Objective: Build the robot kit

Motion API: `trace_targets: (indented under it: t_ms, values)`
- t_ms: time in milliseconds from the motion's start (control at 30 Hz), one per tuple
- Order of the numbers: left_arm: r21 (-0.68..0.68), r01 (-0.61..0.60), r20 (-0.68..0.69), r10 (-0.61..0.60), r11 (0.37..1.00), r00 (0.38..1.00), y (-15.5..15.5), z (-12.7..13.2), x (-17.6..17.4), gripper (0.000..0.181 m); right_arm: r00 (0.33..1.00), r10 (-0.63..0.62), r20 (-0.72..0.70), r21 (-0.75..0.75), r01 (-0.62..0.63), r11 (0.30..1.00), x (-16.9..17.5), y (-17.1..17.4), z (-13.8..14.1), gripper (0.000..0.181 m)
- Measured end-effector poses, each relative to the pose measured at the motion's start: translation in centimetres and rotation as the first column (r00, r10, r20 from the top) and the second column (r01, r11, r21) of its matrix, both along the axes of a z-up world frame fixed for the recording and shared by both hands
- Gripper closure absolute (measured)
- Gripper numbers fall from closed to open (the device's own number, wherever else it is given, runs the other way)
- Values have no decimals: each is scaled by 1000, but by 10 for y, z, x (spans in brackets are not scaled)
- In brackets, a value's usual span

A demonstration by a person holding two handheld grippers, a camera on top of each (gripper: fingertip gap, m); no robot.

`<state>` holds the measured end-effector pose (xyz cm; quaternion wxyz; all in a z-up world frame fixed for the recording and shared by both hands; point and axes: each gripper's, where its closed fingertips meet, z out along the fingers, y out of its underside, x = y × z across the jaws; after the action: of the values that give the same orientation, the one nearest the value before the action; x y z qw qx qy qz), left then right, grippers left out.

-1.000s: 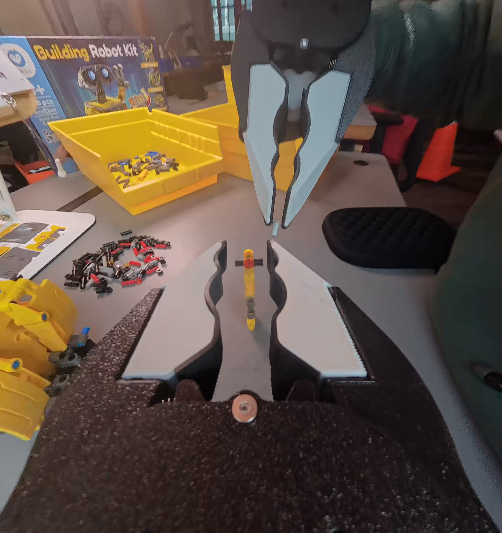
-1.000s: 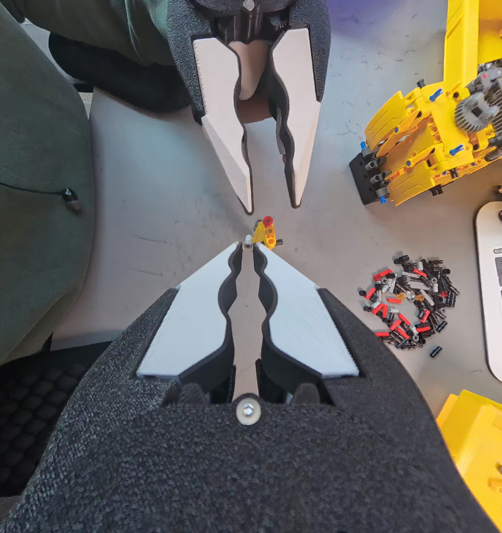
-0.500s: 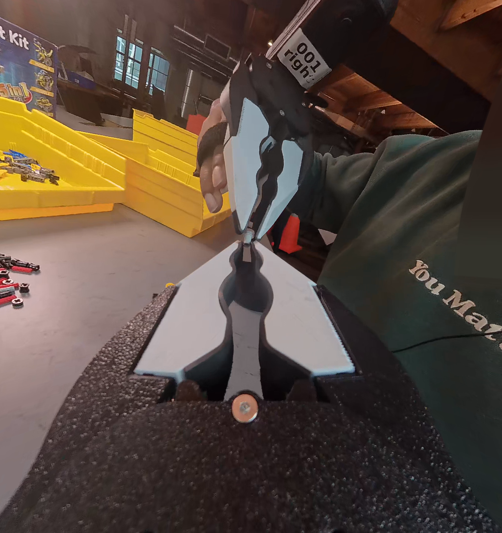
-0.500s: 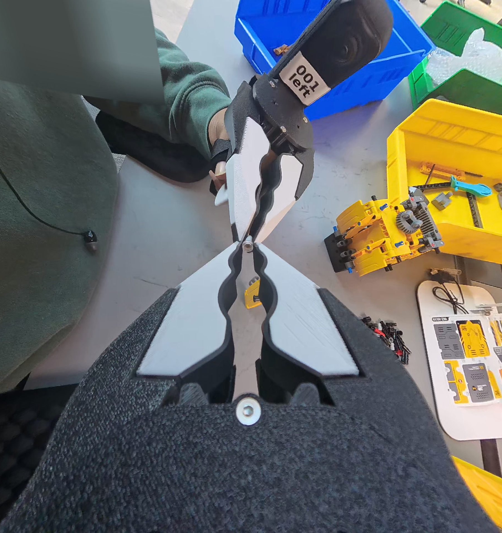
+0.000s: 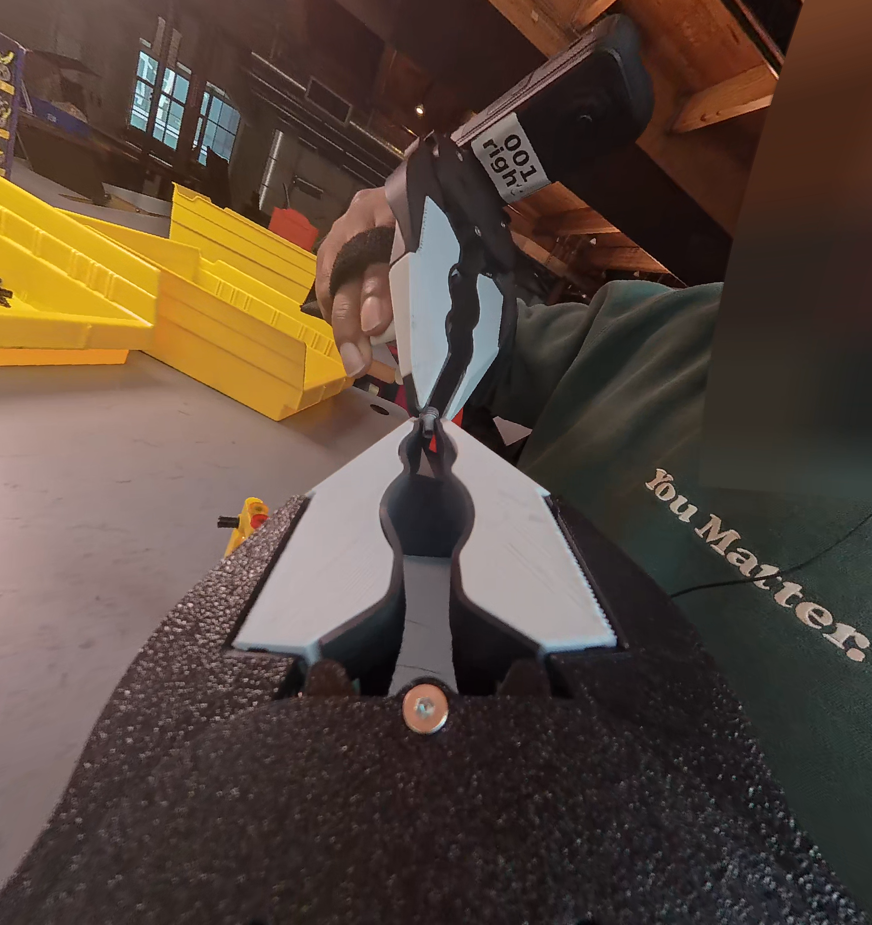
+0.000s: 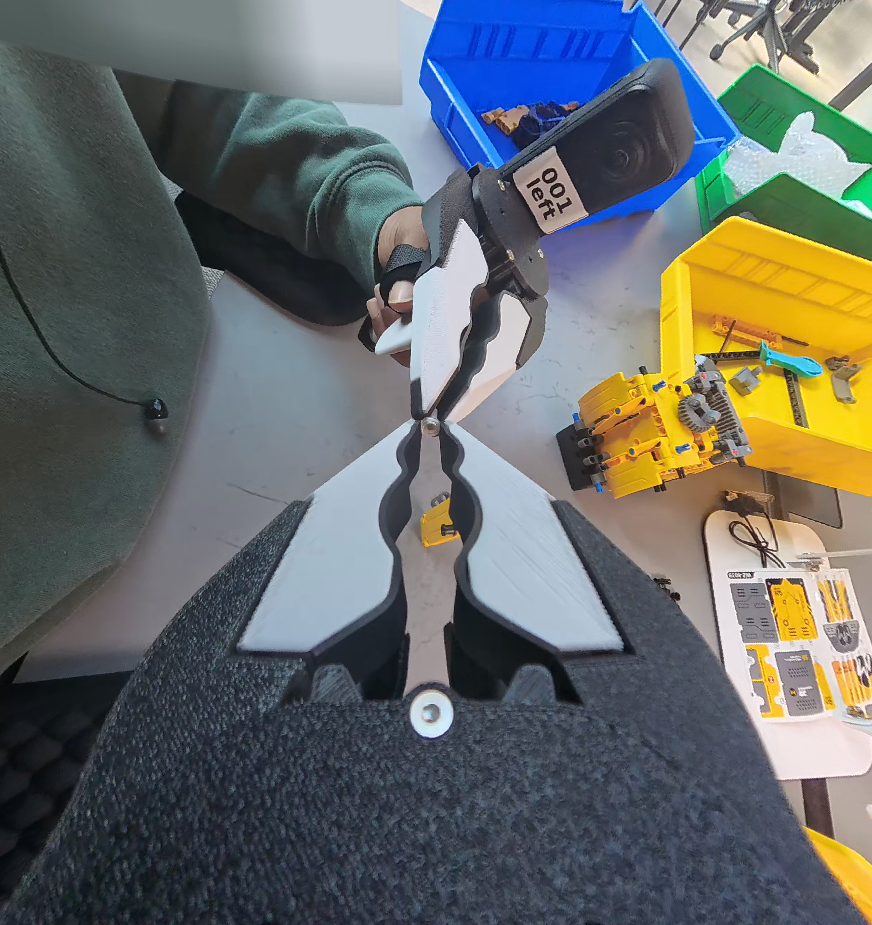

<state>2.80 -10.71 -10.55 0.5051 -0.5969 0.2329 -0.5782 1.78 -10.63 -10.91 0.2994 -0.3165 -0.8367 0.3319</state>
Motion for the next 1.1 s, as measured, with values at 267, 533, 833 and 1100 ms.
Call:
trace_targets:
  t_ms: [267,533,833,1100]
  values:
    - [-15,97,140,-94,995,986,-9,16,-3,176,992,38,-119,-19,-40,999,-3,-10,16,174]
    - [-18,180,238,-171,984,956,-17,24,0,178,985,85,-149,33,-81,996,-1,-18,24,175]
    - [116,-282,-326,305,952,895,39,-37,-32,154,960,-91,266,154,51,987,-6,45,-27,175]
    - [205,-268,-562,337,941,755,51,-86,-8,160,865,-94,493,212,-15,977,-4,54,-64,174]
